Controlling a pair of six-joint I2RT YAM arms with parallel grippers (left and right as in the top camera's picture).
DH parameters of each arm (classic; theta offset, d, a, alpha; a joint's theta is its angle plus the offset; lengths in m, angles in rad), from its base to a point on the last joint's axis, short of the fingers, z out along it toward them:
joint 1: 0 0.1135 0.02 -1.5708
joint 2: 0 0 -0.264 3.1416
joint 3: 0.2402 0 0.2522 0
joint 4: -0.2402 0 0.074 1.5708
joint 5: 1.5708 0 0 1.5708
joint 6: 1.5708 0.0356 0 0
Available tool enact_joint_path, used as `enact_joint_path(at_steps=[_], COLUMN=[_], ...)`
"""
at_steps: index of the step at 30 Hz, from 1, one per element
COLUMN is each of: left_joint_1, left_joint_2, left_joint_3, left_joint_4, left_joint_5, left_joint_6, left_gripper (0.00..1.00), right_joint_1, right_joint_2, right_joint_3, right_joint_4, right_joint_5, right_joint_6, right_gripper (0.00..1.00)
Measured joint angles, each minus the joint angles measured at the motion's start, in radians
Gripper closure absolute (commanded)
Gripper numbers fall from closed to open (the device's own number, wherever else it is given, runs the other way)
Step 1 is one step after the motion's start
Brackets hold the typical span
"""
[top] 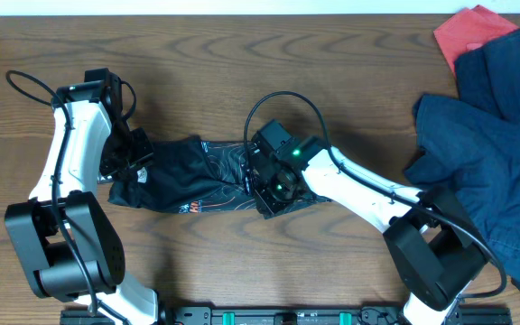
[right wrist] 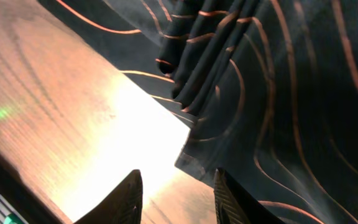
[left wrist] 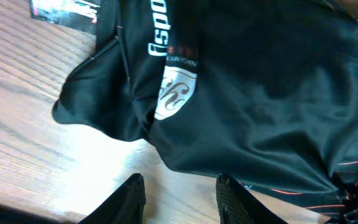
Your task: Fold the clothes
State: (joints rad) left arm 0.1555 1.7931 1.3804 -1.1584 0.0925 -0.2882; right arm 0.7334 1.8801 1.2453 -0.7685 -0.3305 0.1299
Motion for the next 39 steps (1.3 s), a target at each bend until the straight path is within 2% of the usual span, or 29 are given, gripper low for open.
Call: enact_joint_path(at_steps=[2,7,12,17,27,31,34,38,39], left_joint_1=[0.0,-0.028,-0.146,-0.241,-0.255,-0.255,-0.255,-0.255,-0.255], left_joint_2=[0.0,0.0,0.0,0.003,0.094,0.148,0.169,0.176,0.176], left_joint_3=[0.0,0.0,0.0,0.0,0.0,0.0,0.0,0.0,0.0], left_joint_4=[0.021,0.118,0.237,0.319,0.361,0.381,0.383,0.385,0.385], left_joint_5=[0.023,0.112,0.155,0.175,0.162,0.15,0.133,0.117,0.117], left_joint_6=[0.0,0.028,0.04,0.023,-0.06,-0.078,-0.086,-0.082,-0.082], left_gripper=[0.56,0.47,0.46,0.46,0.47,0.57,0.68,0.69,0.74], right_joint_1=[-0.003,-0.035,-0.105,-0.159,-0.163,-0.163,-0.163,-0.163,-0.163], right_joint_2=[-0.02,-0.172,-0.293,-0.293,-0.293,-0.293,-0.293,-0.293,-0.293], right_joint_3=[-0.002,-0.005,-0.003,-0.003,-0.003,-0.003,-0.003,-0.003,-0.003], right_joint_4=[-0.002,-0.013,-0.021,-0.074,-0.102,-0.103,-0.107,-0.113,-0.113], right_joint_5=[0.04,0.234,0.338,0.377,0.388,0.389,0.391,0.391,0.391], right_joint_6=[0.013,0.093,0.13,0.15,0.155,0.156,0.156,0.156,0.156], right_gripper=[0.63,0.51,0.52,0.53,0.54,0.54,0.55,0.55,0.55])
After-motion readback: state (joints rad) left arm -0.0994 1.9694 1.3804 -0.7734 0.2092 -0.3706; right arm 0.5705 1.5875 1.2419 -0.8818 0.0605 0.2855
